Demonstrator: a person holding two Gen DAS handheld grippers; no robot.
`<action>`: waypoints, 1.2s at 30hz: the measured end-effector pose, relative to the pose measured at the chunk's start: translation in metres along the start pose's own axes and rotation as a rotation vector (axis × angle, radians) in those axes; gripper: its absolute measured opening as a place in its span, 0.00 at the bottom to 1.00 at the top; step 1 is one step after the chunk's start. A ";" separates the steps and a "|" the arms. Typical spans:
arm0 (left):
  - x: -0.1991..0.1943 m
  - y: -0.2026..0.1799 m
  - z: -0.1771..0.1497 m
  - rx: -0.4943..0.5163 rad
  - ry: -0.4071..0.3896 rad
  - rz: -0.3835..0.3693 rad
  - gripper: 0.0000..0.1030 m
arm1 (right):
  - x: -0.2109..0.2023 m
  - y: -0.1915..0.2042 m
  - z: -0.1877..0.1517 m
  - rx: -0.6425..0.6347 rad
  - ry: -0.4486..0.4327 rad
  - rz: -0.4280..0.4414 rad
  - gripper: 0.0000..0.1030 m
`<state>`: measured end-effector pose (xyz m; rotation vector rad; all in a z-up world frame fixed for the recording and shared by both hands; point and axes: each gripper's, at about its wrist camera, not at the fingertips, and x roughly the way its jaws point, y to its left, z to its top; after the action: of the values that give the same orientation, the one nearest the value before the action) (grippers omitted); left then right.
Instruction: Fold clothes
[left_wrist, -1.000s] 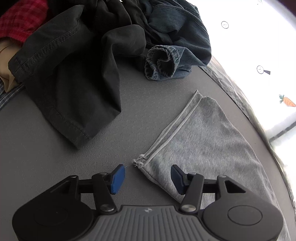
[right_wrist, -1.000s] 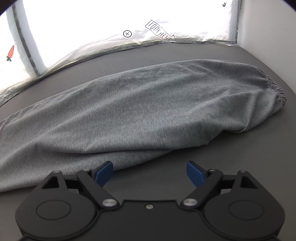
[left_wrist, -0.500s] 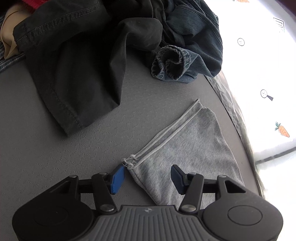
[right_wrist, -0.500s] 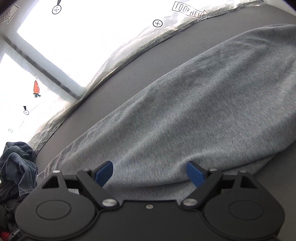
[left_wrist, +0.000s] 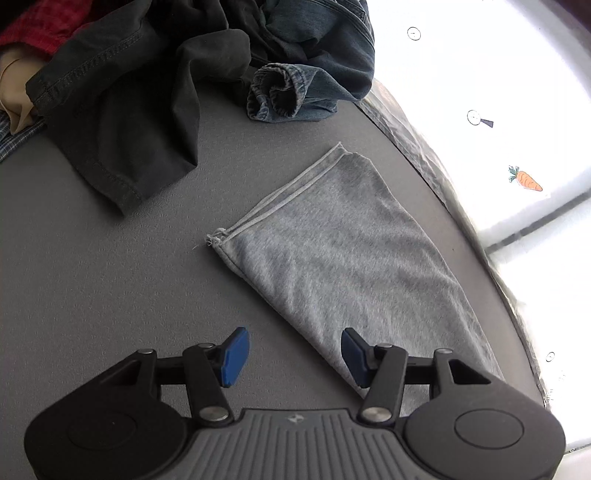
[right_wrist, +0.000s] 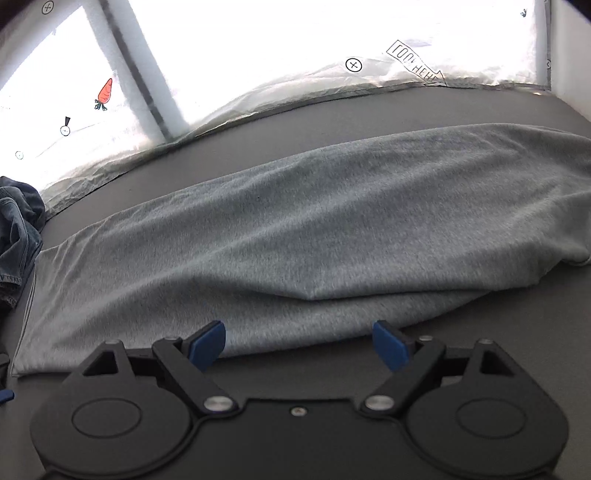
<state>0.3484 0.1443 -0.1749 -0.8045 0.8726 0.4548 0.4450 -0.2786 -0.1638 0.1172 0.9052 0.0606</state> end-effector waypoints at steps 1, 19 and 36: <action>-0.007 -0.003 -0.009 0.014 -0.001 0.000 0.55 | -0.005 0.003 -0.007 -0.070 -0.016 -0.020 0.85; -0.108 0.053 -0.121 0.202 0.031 0.146 0.68 | -0.018 0.004 -0.080 -0.191 0.006 -0.023 0.85; -0.021 0.112 0.088 0.013 0.248 -0.359 0.68 | 0.019 0.106 -0.123 1.067 0.142 0.584 0.34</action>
<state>0.3073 0.2821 -0.1717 -0.9961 0.9337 0.0329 0.3597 -0.1626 -0.2400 1.3837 0.9394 0.1236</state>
